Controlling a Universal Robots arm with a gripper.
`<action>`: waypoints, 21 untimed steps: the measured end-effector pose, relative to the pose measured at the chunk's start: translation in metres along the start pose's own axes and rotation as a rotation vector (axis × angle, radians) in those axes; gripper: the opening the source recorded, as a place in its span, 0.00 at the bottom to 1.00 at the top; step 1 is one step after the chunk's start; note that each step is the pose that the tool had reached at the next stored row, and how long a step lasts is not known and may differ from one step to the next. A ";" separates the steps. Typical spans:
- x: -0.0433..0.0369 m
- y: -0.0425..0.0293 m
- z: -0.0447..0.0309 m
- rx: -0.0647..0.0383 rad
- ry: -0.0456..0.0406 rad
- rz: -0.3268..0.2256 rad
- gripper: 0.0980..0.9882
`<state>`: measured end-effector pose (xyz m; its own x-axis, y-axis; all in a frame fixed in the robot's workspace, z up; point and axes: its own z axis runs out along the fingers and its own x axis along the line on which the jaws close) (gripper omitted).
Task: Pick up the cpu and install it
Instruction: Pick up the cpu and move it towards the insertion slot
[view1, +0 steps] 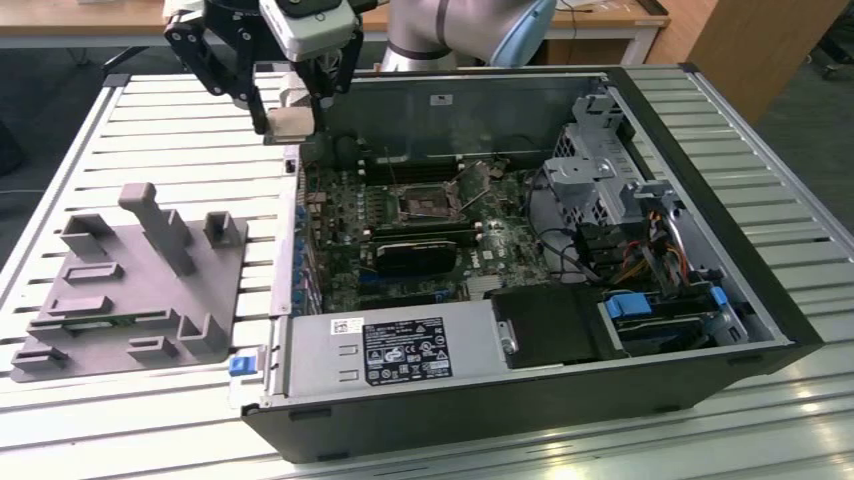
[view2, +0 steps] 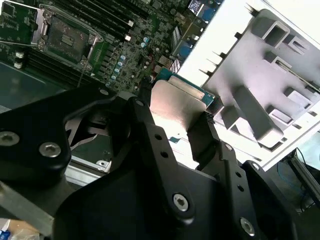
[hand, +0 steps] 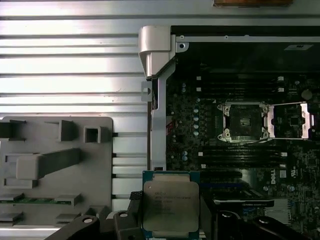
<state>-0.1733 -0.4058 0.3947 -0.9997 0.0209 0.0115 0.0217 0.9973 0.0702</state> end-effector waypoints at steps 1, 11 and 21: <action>-0.0010 0.0001 0.0000 0.000 0.0001 0.000 0.50; -0.0107 0.0011 0.0007 0.000 0.0000 0.000 0.50; -0.0201 0.0018 0.0012 0.000 0.0000 0.000 0.50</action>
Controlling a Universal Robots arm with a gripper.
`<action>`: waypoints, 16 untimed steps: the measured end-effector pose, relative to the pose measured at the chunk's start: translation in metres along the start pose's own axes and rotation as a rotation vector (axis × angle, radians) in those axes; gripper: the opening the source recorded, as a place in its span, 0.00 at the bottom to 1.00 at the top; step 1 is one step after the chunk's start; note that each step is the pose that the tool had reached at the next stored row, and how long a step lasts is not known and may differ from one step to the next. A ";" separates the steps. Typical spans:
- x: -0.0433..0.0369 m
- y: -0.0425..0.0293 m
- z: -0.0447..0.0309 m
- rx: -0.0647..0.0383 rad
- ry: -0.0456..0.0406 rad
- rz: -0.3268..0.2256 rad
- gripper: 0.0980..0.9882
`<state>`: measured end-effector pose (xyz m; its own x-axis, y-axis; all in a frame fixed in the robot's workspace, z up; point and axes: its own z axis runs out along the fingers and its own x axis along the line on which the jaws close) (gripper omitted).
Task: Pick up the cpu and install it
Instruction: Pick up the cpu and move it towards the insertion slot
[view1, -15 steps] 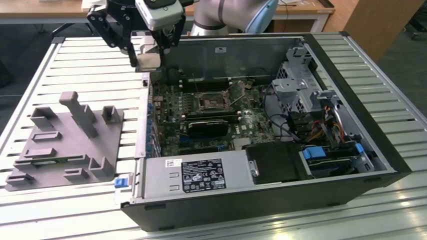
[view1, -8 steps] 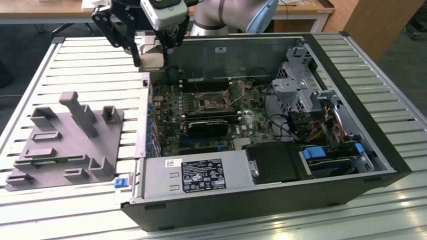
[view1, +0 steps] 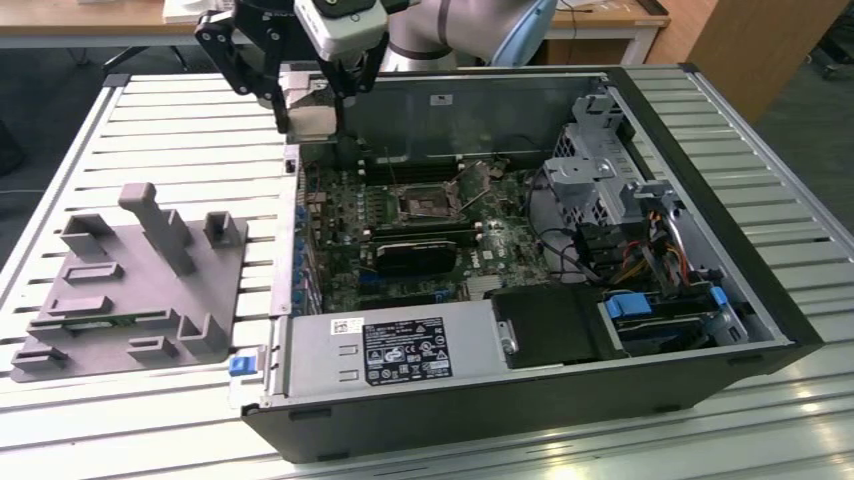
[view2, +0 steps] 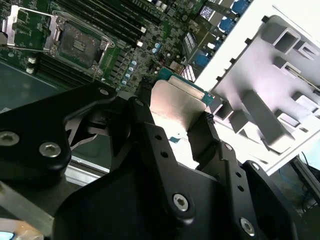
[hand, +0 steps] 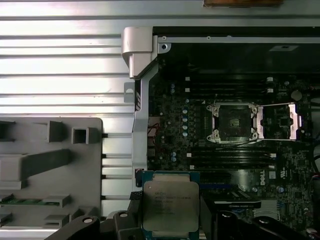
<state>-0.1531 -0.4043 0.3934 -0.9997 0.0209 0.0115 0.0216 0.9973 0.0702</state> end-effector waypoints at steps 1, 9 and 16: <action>-0.0009 0.0001 0.0001 0.000 0.0000 0.000 0.50; -0.0085 0.0008 0.0005 0.000 0.0001 0.000 0.50; -0.0142 0.0016 0.0010 0.000 0.0000 0.000 0.50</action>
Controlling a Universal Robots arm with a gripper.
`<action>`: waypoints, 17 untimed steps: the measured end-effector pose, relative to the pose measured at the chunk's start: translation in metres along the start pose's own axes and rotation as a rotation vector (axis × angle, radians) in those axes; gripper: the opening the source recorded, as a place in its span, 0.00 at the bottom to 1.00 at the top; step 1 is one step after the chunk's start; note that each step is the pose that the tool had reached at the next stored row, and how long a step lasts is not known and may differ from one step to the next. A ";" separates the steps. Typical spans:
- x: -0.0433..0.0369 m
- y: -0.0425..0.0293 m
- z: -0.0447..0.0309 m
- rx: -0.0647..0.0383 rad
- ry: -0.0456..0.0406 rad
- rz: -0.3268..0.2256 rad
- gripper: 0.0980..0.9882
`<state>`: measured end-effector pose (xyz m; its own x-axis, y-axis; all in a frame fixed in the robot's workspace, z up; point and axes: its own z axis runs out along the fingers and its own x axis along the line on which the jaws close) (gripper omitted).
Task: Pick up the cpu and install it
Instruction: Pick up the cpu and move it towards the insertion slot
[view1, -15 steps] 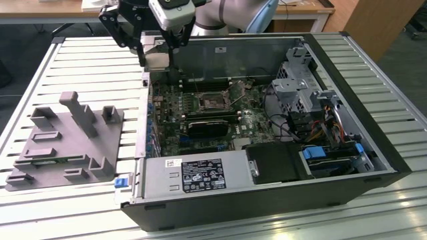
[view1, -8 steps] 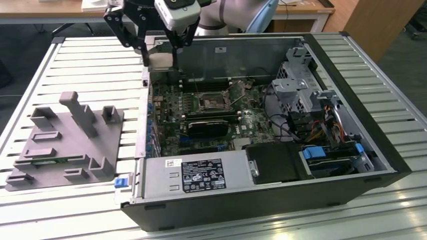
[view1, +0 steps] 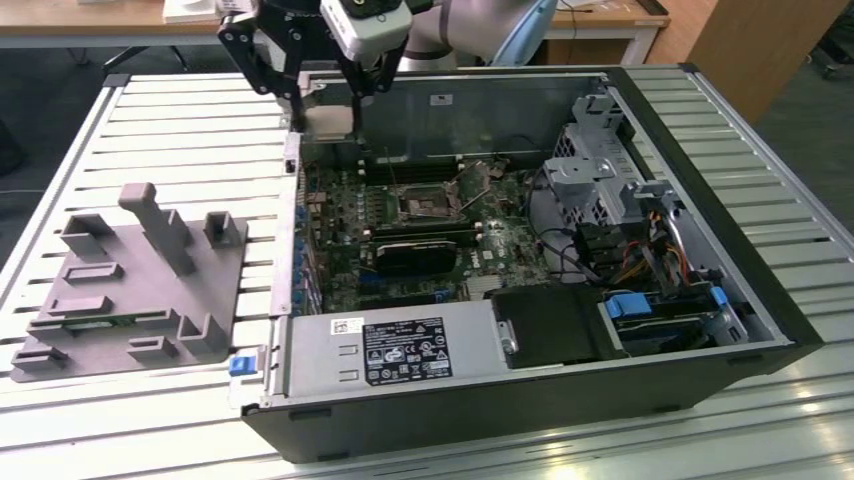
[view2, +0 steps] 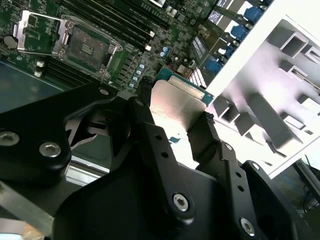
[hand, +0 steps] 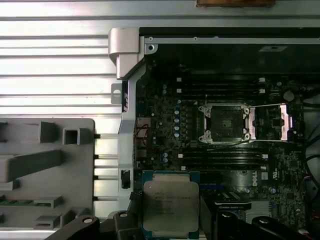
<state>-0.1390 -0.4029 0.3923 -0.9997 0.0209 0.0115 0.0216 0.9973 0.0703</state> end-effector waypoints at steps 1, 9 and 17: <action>-0.0009 0.0001 0.0000 0.000 0.0001 0.000 0.50; -0.0078 0.0008 0.0005 0.000 0.0000 0.000 0.50; -0.0154 0.0016 0.0009 0.000 0.0000 0.000 0.50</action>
<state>-0.1236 -0.4016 0.3913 -0.9997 0.0209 0.0115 0.0216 0.9973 0.0702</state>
